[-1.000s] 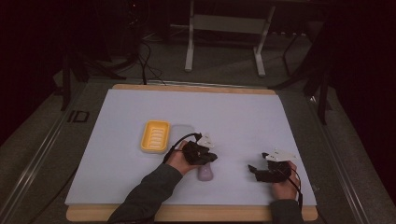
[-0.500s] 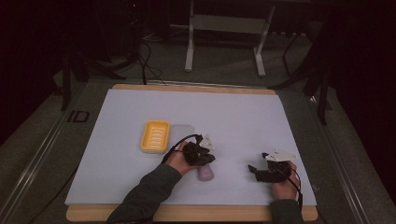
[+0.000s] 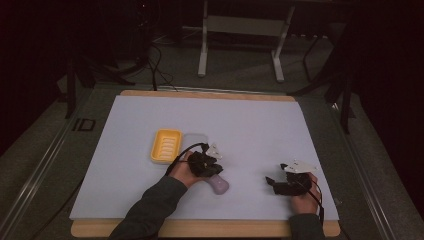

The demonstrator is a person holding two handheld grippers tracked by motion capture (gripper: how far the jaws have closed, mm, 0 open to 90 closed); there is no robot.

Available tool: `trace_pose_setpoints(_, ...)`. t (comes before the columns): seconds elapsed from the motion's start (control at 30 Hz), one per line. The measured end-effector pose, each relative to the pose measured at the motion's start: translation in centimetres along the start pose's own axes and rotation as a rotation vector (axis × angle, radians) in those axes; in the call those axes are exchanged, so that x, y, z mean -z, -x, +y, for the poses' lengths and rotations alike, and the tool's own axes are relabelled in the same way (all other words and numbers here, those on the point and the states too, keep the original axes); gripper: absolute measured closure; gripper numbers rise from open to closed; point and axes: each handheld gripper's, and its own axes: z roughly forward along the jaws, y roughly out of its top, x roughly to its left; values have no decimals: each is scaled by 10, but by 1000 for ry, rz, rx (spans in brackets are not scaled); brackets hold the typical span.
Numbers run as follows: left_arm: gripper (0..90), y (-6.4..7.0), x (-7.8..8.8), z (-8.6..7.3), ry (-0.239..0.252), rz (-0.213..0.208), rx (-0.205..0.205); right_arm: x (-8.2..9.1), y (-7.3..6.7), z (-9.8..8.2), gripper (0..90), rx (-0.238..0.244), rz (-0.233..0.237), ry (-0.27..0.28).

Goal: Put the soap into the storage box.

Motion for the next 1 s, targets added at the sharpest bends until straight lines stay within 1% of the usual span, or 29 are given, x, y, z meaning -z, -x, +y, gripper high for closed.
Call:
trace_pose_setpoints(0.03, 854, 0, 4, -3, -9, 1, 2, 0, 0, 0, 198, -1, 0, 0)
trace_pose_setpoints(0.13, 846, 0, 8, -5, -23, 2, 8, 0, 0, 0, 198, 0, 0, 0)
trace_pose_setpoints(0.2, 844, 2, 13, -9, -42, 5, 4, 0, 0, 0, 198, 1, -1, 0)
trace_pose_setpoints(0.3, 843, 4, 16, -12, -51, 1, 7, 0, 0, 0, 198, 2, -1, 0)
trace_pose_setpoints(0.33, 836, 4, 18, -13, -61, -2, 4, 0, 0, 0, 198, 2, -2, 0)
trace_pose_setpoints(0.4, 826, 4, 20, -15, -67, -4, 12, 0, 0, 0, 198, 2, -2, 0)
trace_pose_setpoints(0.43, 805, 3, 21, -15, -67, -5, 14, 0, 0, 0, 198, 2, -2, 0)
trace_pose_setpoints(0.47, 739, 2, 22, -15, -62, -9, 20, 0, 0, 0, 198, 3, -2, -2)
trace_pose_setpoints(0.5, 739, 1, 22, -15, -63, -17, 22, 0, 0, 0, 198, 3, -2, -2)
trace_pose_setpoints(0.53, 702, 0, 23, -14, -62, -27, 18, 0, 0, 0, 198, 3, -3, -1)
trace_pose_setpoints(0.57, 702, 0, 24, -14, -62, -30, 18, 0, 0, 0, 198, 3, -3, -1)
trace_pose_setpoints(0.6, 682, 1, 24, -13, -63, -36, 13, 0, 0, 0, 198, 3, -2, -1)
trace_pose_setpoints(0.63, 628, 1, 25, -12, -60, -40, 6, 0, 0, 0, 198, 2, -1, -1)
trace_pose_setpoints(0.67, 617, 2, 26, -11, -61, -44, 2, 0, 0, 0, 198, 2, 0, -1)
trace_pose_setpoints(0.7, 617, 2, 27, -10, -58, -53, -6, 0, 0, 0, 198, 2, 0, -1)
trace_pose_setpoints(0.73, 599, 2, 27, -10, -54, -66, -15, 0, 0, 0, 198, 3, -2, -1)
trace_pose_setpoints(0.8, 561, 2, 28, -8, -52, -71, -8, 0, -1, 0, 198, 8, -3, -6)
trace_pose_setpoints(0.83, 544, 2, 28, -8, -51, -77, -17, -1, -1, 0, 198, 12, -4, -8)
trace_pose_setpoints(0.87, 525, 3, 29, -8, -50, -80, -26, -1, -2, 0, 198, 16, -6, -11)
trace_pose_setpoints(1.0, 496, 3, 30, -6, -53, -79, -36, -1, -2, 0, 198, 15, -5, -12)
